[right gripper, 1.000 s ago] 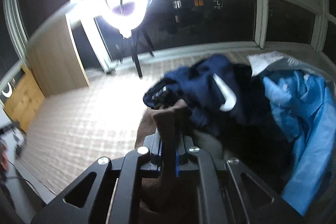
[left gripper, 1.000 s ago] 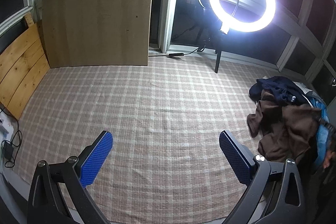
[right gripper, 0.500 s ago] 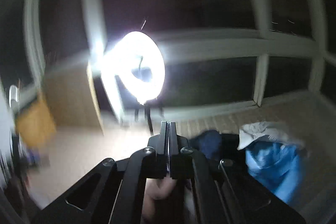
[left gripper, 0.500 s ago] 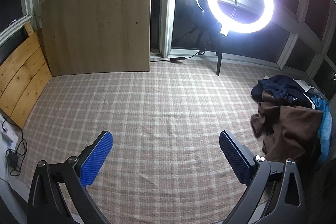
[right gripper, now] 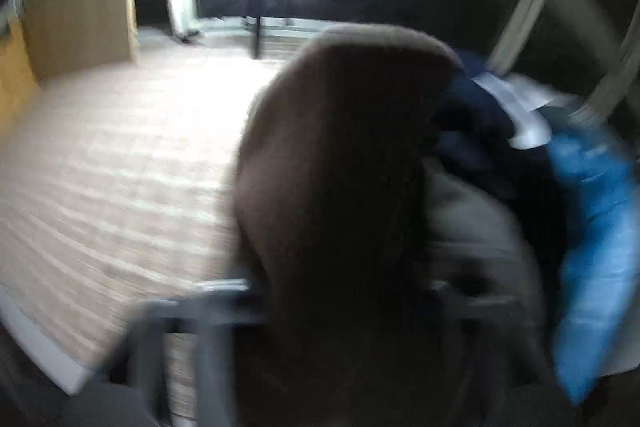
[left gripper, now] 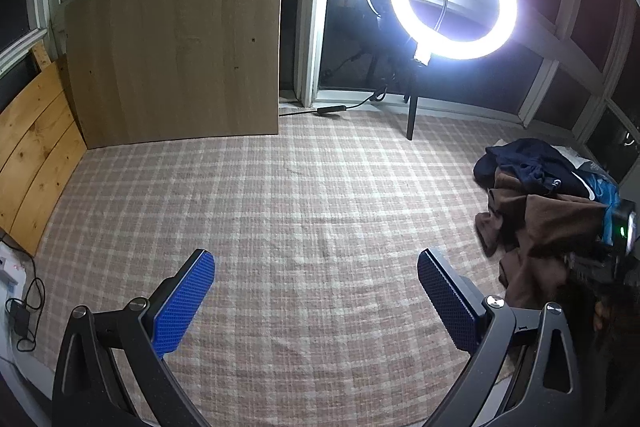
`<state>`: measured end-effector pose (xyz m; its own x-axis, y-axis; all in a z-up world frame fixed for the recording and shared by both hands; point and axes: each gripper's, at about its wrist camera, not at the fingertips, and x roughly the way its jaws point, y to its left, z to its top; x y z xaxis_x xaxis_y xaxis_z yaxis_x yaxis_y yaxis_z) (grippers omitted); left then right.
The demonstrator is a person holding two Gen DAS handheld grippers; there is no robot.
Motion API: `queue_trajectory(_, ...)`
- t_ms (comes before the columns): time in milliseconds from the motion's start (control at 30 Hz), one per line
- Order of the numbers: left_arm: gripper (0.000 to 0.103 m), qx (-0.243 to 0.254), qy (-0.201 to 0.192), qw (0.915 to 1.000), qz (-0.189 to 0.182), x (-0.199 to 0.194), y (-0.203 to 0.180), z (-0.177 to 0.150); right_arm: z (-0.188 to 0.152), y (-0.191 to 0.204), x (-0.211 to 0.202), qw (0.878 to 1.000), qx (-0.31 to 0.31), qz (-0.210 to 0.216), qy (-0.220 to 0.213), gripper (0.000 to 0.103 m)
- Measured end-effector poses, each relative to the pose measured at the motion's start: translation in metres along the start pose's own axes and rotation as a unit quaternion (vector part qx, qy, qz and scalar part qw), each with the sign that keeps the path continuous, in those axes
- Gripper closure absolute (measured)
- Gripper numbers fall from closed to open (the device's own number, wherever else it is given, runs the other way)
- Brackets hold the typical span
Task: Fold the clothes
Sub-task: 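Grasp the brown fleece garment from the pile with the right gripper, then lift the brown fleece with the right gripper and drop it onto the rug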
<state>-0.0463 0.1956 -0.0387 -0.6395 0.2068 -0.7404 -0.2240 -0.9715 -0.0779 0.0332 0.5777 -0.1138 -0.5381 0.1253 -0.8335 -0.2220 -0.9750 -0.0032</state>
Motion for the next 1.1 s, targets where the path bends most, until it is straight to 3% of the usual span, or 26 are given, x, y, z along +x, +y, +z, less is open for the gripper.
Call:
queue_trajectory(67,0.001,0.003,-0.001,0.9999,0.011,-0.002,0.003,-0.001,0.012,-0.02,-0.016,0.995,0.071,0.068,-0.025,0.085)
queue_trajectory(233,0.001,-0.012,-0.01,0.9997,0.019,-0.009,0.021,0.001,0.059,-0.062,-0.114,0.976,0.133,0.095,-0.143,0.088)
queue_trajectory(333,0.001,-0.017,-0.017,0.9996,0.014,-0.014,0.03,0.002,0.087,-0.077,-0.197,0.955,0.138,0.104,-0.241,0.088)
queue_trajectory(367,0.001,-0.019,-0.02,0.9995,0.012,-0.016,0.032,0.003,0.096,-0.082,-0.234,0.942,0.137,0.105,-0.287,0.088)
queue_trajectory(500,0.001,-0.023,-0.03,0.9993,0.006,-0.024,0.042,0.002,0.107,-0.085,-0.31,0.908,0.138,0.095,-0.385,0.088)
queue_trajectory(533,0.001,-0.023,-0.031,0.9992,0.004,-0.025,0.044,0.002,0.11,-0.08,-0.314,0.911,0.136,0.071,-0.384,0.088)
queue_trajectory(600,0.001,-0.022,-0.034,0.9991,0.008,-0.028,0.05,0.001,0.124,-0.047,-0.305,0.942,0.092,-0.007,-0.322,0.088)
queue_trajectory(633,0.001,-0.021,-0.038,0.999,0.013,-0.032,0.056,0.001,0.126,-0.035,-0.299,0.95,0.079,0.002,-0.303,0.088)
queue_trajectory(700,0.001,-0.025,-0.046,0.9984,0.022,-0.038,0.068,0.001,0.125,0.0,-0.283,0.96,0.06,0.061,-0.266,0.088)
queue_trajectory(767,0.001,-0.034,-0.053,0.9976,0.028,-0.044,0.085,-0.001,0.121,0.039,-0.273,0.963,0.038,0.092,-0.251,0.088)
queue_trajectory(833,0.001,-0.043,-0.059,0.9966,0.039,-0.053,0.105,-0.004,0.118,0.087,-0.264,0.963,0.004,0.125,-0.24,0.088)
queue_trajectory(900,0.001,-0.049,-0.063,0.9954,0.053,-0.06,0.123,-0.007,0.12,0.135,-0.257,0.957,-0.027,0.184,-0.221,0.088)
queue_trajectory(1067,0.001,-0.085,-0.065,0.9904,0.088,-0.073,0.184,-0.022,0.134,0.24,-0.249,0.923,-0.103,0.316,-0.193,0.088)
queue_trajectory(1100,0.001,-0.091,-0.065,0.9893,0.093,-0.075,0.195,-0.025,0.139,0.249,-0.241,0.922,-0.112,0.322,-0.186,0.088)
